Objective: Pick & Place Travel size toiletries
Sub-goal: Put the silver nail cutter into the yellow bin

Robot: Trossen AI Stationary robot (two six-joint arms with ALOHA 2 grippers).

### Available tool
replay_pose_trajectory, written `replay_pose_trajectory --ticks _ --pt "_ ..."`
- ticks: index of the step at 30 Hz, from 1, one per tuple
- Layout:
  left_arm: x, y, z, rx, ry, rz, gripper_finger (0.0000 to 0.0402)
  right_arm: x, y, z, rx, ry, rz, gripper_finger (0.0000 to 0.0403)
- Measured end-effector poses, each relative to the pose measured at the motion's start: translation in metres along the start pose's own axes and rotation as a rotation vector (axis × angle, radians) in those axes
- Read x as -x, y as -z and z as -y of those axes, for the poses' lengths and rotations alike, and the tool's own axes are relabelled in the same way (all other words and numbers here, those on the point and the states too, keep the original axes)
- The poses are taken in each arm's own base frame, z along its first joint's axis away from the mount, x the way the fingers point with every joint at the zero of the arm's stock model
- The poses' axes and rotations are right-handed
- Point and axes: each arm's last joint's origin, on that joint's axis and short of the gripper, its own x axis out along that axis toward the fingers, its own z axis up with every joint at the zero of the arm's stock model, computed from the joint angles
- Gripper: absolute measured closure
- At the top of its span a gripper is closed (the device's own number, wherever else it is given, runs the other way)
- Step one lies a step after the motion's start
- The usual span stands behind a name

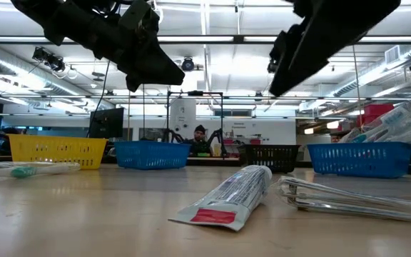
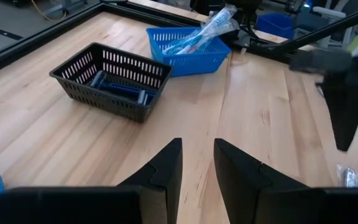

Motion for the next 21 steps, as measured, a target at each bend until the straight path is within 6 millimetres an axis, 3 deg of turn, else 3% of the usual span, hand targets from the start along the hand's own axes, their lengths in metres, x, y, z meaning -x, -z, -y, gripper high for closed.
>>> replay_pose_trajectory --ticks 5,9,17,21 --pt "0.0 0.0 0.0 0.003 -0.001 -0.003 0.0303 -0.025 0.0 -0.023 -0.104 -0.057 -0.084 0.0186" --pt "-0.002 0.003 0.0 0.047 -0.006 -0.013 0.0303 -0.043 0.011 -0.038 -0.113 -0.01 -0.116 0.0193" --pt "-0.012 0.014 0.003 0.105 -0.009 -0.052 0.0303 -0.082 0.035 -0.044 -0.109 0.112 -0.149 0.0195" --pt "-0.018 0.023 0.008 0.111 -0.002 -0.079 0.0303 -0.092 0.043 -0.048 -0.086 0.139 -0.162 0.0202"
